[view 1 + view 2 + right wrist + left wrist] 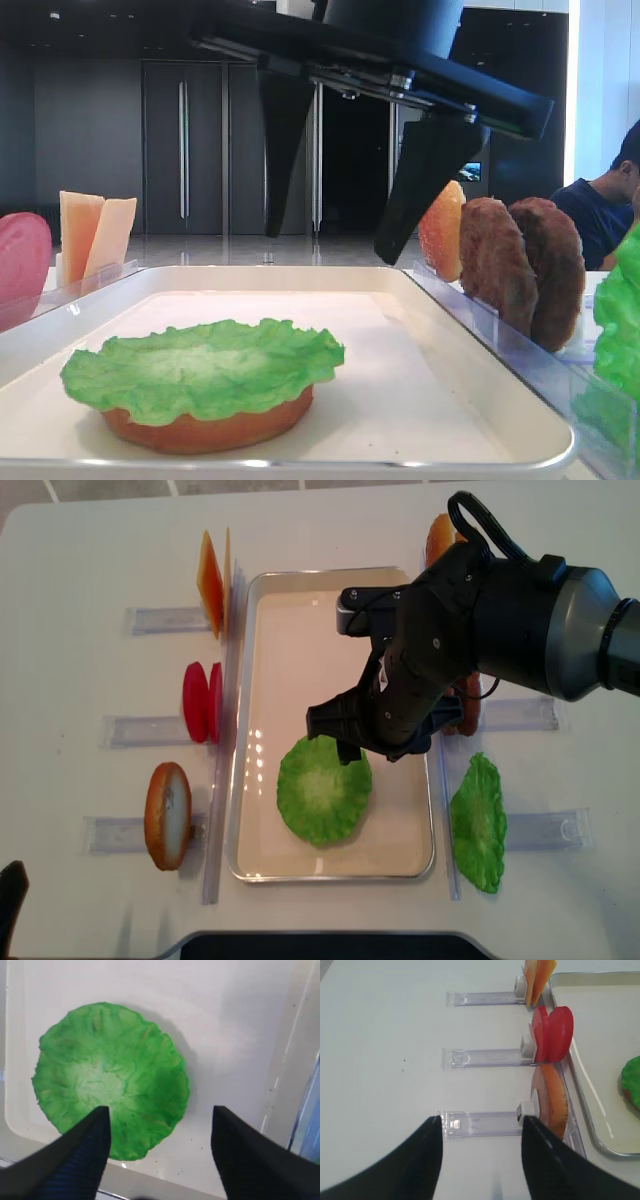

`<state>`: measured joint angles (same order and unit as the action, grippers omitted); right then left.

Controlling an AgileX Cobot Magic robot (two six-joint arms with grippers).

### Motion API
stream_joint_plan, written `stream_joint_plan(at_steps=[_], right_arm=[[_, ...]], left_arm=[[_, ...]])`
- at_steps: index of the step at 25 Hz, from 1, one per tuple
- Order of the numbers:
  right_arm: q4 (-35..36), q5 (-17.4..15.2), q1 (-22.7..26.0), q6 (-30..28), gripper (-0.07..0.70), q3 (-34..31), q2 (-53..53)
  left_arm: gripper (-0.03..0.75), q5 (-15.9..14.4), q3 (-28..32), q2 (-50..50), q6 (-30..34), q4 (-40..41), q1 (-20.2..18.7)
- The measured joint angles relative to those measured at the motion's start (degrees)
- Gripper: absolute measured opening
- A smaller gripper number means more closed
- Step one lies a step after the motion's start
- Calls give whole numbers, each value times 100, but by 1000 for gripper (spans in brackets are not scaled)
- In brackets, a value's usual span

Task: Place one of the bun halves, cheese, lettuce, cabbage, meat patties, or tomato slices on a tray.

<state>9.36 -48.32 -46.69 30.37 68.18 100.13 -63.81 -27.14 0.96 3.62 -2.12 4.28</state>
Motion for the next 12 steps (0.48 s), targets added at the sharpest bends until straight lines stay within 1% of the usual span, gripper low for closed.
stream_joint_plan(at_steps=[3, 5, 8, 12], right_arm=[[-110, -240, 0, 32, 450, 172, 0], [-119, -465, 0, 32, 450, 349, 0], [-189, -862, 0, 32, 450, 681, 0], [-446, -1482, 0, 32, 450, 1202, 0]], left_arm=[[391, 0, 0, 0, 0, 0, 0], [391, 0, 0, 0, 0, 0, 0], [391, 0, 0, 0, 0, 0, 0], [391, 0, 0, 0, 0, 0, 0]])
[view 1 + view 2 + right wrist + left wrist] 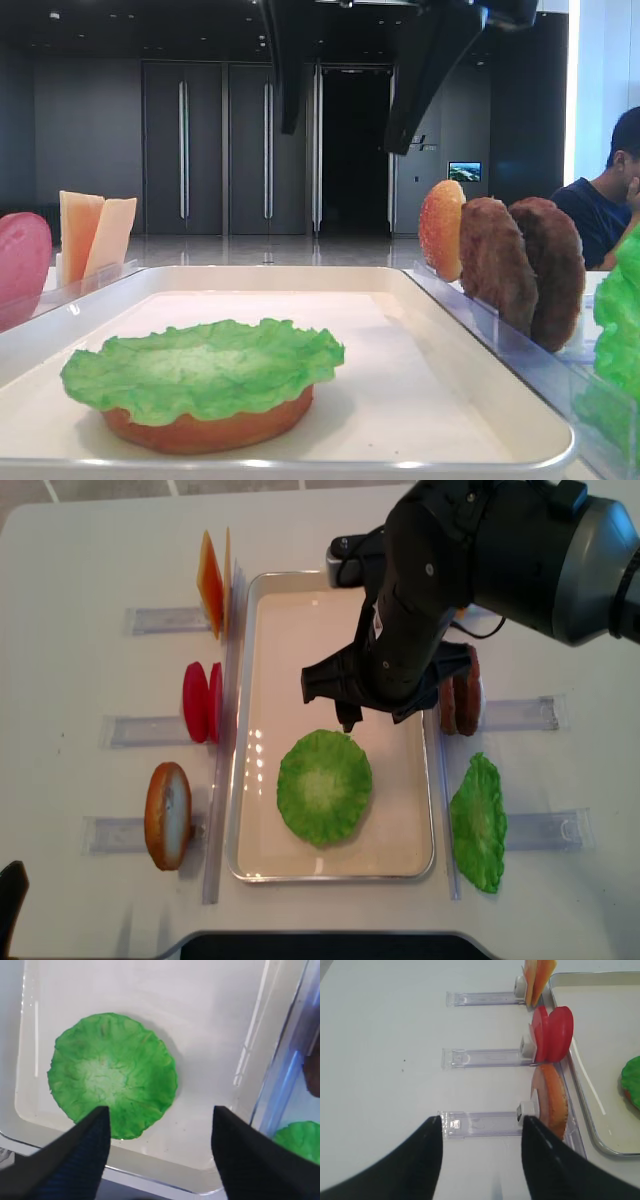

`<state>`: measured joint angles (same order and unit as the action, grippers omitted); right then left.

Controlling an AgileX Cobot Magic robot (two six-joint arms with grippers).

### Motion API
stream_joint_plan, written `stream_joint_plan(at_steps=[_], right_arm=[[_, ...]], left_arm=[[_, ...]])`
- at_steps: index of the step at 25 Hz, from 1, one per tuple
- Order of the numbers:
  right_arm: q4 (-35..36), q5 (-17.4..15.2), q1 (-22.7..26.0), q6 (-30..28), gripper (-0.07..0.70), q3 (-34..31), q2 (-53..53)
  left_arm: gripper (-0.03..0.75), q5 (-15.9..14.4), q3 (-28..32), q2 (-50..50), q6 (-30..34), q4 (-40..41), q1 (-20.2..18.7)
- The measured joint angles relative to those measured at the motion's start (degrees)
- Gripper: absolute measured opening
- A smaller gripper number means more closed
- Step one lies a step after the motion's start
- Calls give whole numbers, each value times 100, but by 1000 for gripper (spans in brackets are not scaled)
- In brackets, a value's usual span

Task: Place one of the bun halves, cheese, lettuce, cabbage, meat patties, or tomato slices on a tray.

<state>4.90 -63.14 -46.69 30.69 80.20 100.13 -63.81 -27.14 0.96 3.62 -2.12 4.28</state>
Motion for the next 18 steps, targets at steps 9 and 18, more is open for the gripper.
stream_joint_plan(at_steps=[9, 18], right_arm=[[-383, -666, 181, -269, 447, 922, 0], [-168, -671, 916, -865, 442, 972, -93]], left_arm=[[391, 0, 0, 0, 0, 0, 0], [391, 0, 0, 0, 0, 0, 0]])
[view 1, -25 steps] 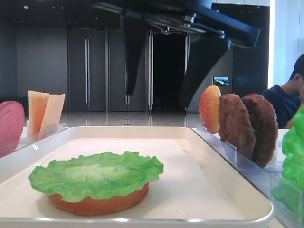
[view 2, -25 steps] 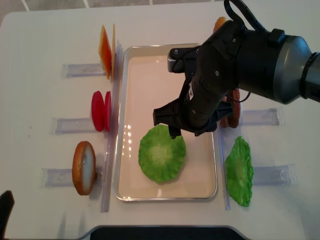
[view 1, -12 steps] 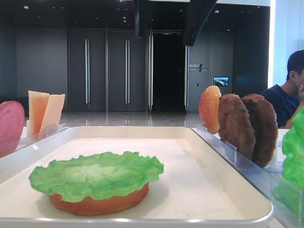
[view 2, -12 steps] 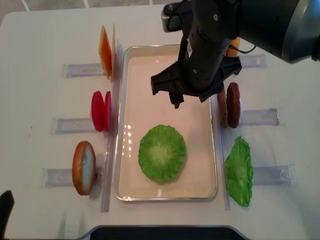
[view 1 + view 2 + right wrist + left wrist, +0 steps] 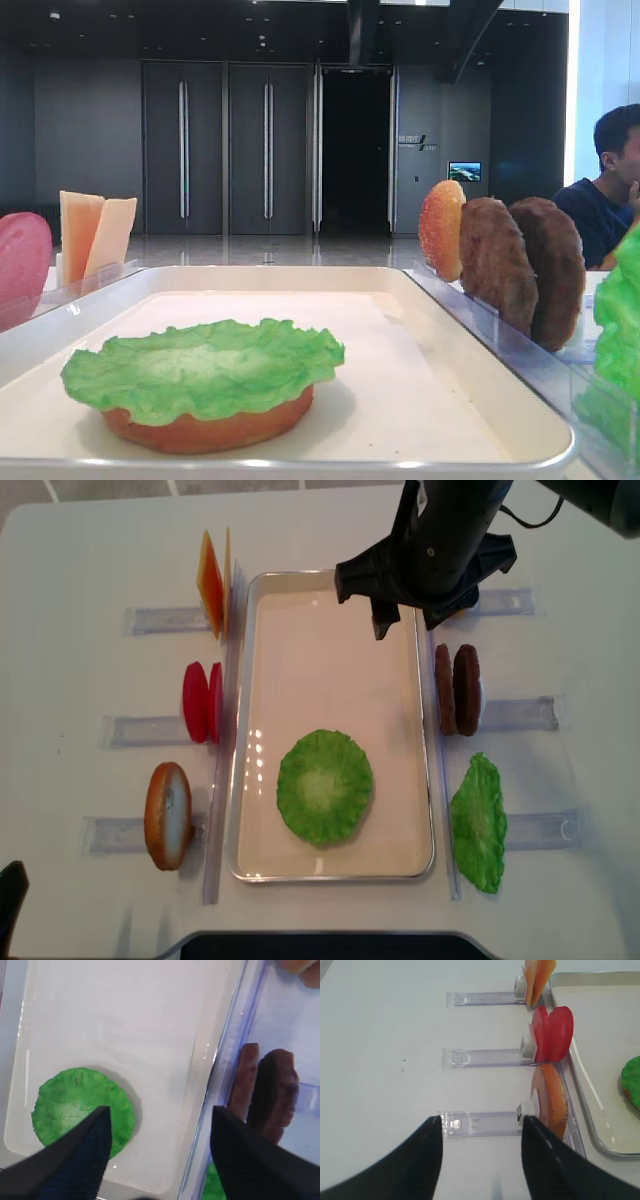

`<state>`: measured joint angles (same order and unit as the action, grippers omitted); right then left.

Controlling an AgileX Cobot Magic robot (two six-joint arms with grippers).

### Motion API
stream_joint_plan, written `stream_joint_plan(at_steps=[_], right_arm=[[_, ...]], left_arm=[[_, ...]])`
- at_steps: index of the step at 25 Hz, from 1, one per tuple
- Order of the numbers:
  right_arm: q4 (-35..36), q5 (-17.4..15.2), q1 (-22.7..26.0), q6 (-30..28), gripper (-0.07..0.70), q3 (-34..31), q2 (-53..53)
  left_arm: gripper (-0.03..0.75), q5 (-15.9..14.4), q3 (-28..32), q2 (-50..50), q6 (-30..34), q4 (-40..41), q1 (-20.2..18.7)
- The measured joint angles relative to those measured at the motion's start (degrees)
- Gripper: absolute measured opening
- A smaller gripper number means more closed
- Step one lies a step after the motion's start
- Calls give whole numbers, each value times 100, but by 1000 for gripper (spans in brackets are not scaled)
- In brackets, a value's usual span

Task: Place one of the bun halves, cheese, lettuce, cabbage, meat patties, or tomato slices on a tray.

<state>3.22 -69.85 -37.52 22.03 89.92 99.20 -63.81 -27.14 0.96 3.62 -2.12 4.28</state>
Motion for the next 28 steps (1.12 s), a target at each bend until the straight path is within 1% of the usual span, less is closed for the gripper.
stream_joint_plan(at_steps=[5, 10, 17, 23, 28], right_arm=[[54, -7, 672, -394, 442, 0, -237], [54, -7, 1433, -939, 435, 0, -478], [54, -14, 2416, -1517, 428, 0, -549], [24, -23, 3019, -1968, 428, -161, -554], [-9, -17, 3412, -2203, 428, -519, -554]], left_arm=[[391, 0, 0, 0, 0, 0, 0], [391, 0, 0, 0, 0, 0, 0], [391, 0, 0, 0, 0, 0, 0], [391, 0, 0, 0, 0, 0, 0], [391, 0, 0, 0, 0, 0, 0]])
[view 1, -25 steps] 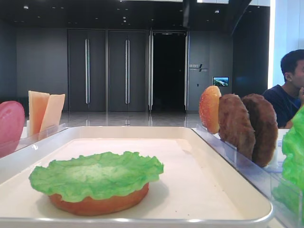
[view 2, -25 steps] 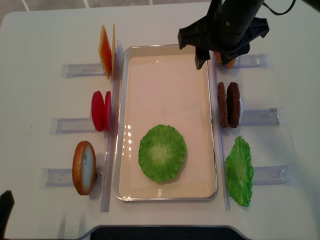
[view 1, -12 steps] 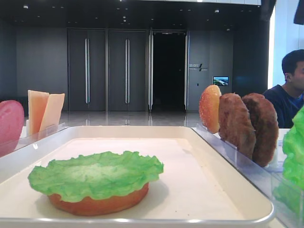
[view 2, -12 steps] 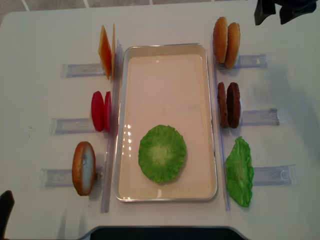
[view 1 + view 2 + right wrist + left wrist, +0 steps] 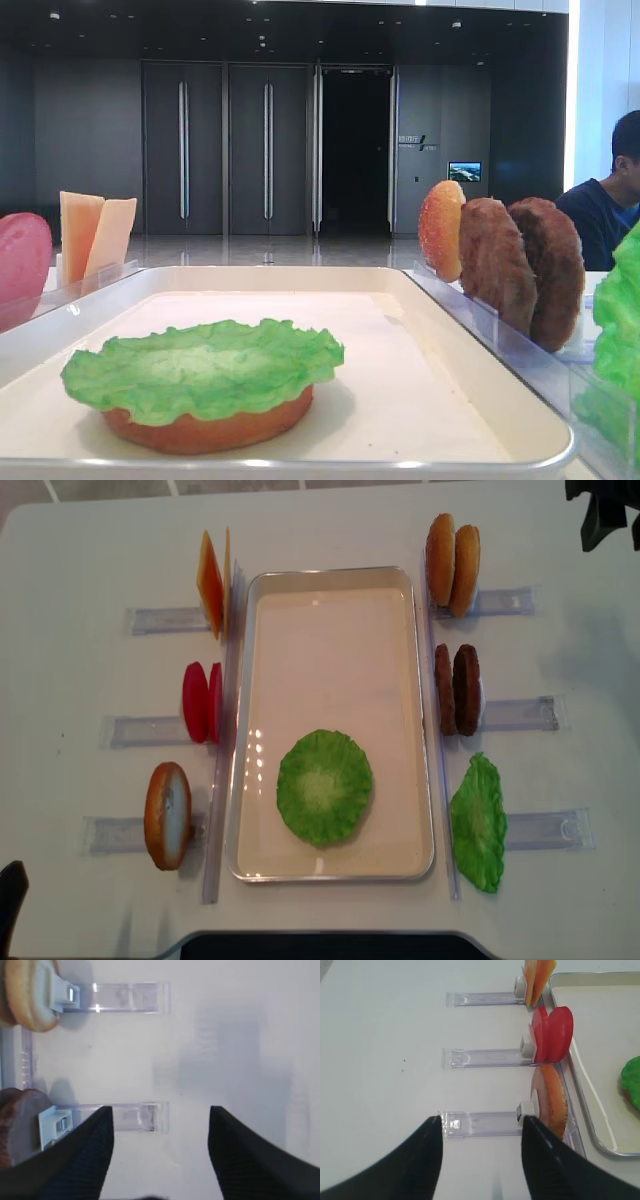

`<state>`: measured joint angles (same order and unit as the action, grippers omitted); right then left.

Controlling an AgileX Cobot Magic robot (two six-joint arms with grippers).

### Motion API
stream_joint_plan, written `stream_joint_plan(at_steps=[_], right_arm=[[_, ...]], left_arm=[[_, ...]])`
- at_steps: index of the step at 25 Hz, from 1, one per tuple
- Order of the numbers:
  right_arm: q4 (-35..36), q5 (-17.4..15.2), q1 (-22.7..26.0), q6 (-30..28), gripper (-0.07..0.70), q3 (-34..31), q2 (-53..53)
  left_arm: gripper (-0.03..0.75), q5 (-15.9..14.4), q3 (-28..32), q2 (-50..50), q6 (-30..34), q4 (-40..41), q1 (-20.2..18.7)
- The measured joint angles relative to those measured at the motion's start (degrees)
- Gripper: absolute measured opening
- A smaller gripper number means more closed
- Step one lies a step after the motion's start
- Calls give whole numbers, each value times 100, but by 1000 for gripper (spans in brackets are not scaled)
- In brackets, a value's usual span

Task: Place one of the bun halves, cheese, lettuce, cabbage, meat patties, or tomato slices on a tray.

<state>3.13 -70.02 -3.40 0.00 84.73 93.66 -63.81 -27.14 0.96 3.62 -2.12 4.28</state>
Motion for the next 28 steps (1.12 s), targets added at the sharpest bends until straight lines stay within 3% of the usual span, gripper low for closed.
stream_joint_plan(at_steps=[5, 10, 20, 28], right_arm=[[-73, 1, 113, -80, 426, -324, -31], [-88, 16, 113, -137, 426, -1107, -544], [-143, -6, 113, -46, 426, -3044, -3018], [-194, -10, 113, 236, 426, -3653, -5431]], left_arm=[[391, 0, 0, 0, 0, 0, 0], [391, 0, 0, 0, 0, 0, 0], [391, 0, 0, 0, 0, 0, 0], [391, 0, 0, 0, 0, -2, 0]])
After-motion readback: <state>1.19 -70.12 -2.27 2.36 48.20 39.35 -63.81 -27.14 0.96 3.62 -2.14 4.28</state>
